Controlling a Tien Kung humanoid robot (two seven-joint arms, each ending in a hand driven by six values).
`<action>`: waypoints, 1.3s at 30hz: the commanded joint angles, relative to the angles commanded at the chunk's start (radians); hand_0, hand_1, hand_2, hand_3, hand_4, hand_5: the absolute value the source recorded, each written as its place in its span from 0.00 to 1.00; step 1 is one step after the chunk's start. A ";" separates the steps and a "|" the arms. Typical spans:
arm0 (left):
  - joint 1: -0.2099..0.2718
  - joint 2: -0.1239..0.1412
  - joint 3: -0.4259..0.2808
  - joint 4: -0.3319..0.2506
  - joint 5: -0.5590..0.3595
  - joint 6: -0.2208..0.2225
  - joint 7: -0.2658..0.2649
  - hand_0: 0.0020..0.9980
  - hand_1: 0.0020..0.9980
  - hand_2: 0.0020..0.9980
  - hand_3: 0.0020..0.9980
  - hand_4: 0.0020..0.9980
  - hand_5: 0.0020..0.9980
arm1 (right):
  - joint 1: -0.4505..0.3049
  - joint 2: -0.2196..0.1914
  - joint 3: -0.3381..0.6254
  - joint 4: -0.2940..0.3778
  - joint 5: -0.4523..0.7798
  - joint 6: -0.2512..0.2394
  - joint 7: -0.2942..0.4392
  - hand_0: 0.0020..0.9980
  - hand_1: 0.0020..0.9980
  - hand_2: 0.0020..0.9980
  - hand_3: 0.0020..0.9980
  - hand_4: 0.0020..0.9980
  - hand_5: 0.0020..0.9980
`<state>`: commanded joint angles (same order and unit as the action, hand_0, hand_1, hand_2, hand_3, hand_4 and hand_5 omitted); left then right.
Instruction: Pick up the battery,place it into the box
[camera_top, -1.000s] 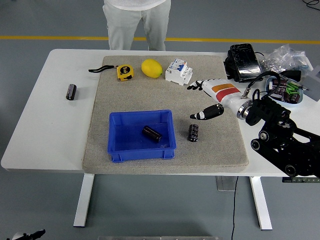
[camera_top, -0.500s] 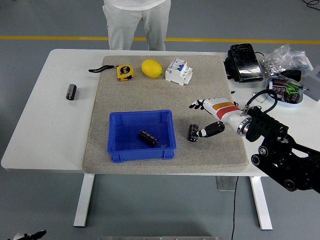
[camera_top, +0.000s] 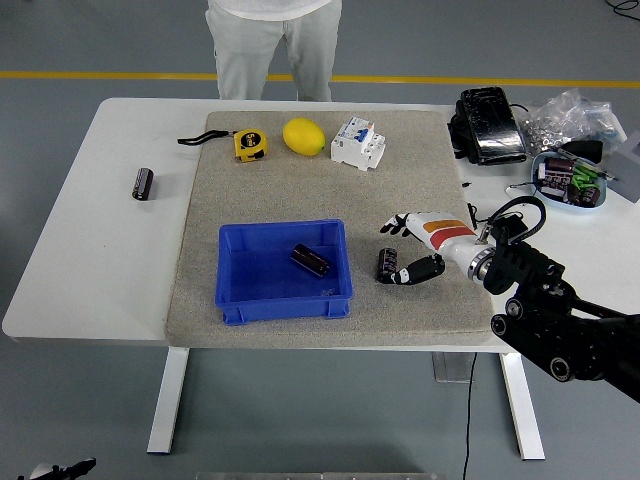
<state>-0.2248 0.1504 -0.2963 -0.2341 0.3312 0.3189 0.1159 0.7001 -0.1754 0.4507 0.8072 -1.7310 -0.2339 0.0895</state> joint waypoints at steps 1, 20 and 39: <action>0.001 0.000 0.000 0.000 -0.001 0.000 -0.001 0.68 0.65 0.71 0.61 0.63 0.48 | -0.003 0.000 0.001 0.001 0.000 0.000 0.000 0.63 0.64 0.69 0.74 1.00 0.33; 0.008 -0.003 -0.003 -0.003 0.009 -0.002 0.005 0.68 0.66 0.71 0.61 0.63 0.49 | -0.018 0.017 -0.039 -0.030 0.015 -0.040 -0.011 0.50 0.48 0.50 0.51 0.93 0.29; -0.004 0.000 0.002 -0.002 0.003 -0.002 0.002 0.69 0.66 0.71 0.61 0.63 0.48 | 0.020 -0.016 0.006 0.076 -0.017 -0.039 -0.055 0.47 0.38 0.43 0.46 0.88 0.28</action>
<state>-0.2287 0.1501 -0.2945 -0.2361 0.3339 0.3169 0.1177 0.7197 -0.1915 0.4564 0.8833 -1.7482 -0.2727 0.0344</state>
